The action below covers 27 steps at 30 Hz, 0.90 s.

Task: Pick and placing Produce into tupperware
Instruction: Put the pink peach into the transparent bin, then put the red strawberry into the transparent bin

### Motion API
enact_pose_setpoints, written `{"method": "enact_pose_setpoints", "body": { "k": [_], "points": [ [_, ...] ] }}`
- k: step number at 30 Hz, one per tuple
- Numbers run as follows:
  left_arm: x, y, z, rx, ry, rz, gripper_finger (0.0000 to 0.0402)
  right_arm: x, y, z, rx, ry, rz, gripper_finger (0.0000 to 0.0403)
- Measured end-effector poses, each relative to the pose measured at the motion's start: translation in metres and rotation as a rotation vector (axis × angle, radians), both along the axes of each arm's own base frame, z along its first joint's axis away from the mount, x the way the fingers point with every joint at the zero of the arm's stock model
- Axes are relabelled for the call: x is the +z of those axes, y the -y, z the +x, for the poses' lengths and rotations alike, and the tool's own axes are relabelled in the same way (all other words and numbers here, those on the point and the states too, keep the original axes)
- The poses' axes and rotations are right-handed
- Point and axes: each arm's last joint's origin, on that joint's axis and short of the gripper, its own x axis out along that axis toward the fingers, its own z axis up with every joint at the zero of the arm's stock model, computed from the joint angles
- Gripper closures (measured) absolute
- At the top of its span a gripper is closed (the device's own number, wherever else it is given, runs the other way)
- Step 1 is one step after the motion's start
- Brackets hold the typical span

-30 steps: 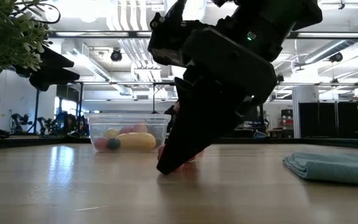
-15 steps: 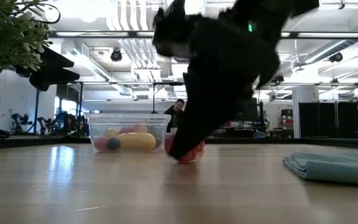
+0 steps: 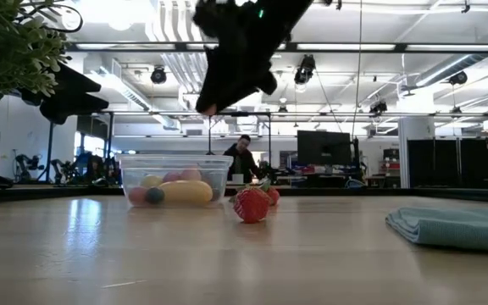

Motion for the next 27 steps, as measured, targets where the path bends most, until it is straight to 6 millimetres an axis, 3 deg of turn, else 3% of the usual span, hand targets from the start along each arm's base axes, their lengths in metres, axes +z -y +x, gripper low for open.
{"method": "enact_pose_setpoints", "body": {
  "k": [6,10,20,24,27],
  "points": [
    [0.0,0.0,0.0,0.0,0.001,0.0,0.0143,-0.001,0.085,0.011,-0.067,-0.004,0.137,0.0298],
    [0.0,0.0,0.0,0.0,0.002,0.0,0.0143,-0.019,0.115,0.016,-0.089,-0.055,0.207,0.0295],
    [0.0,0.0,0.0,0.0,0.002,0.0,0.0143,-0.01,0.108,0.041,-0.028,-0.051,0.189,0.0219],
    [0.0,0.0,0.0,0.0,0.001,0.0,0.0143,-0.002,0.106,0.032,-0.055,-0.178,0.147,0.02],
    [0.0,0.0,0.0,0.0,0.002,0.0,0.0143,0.001,0.093,0.021,0.008,-0.297,0.113,0.0198]
  ]
}}
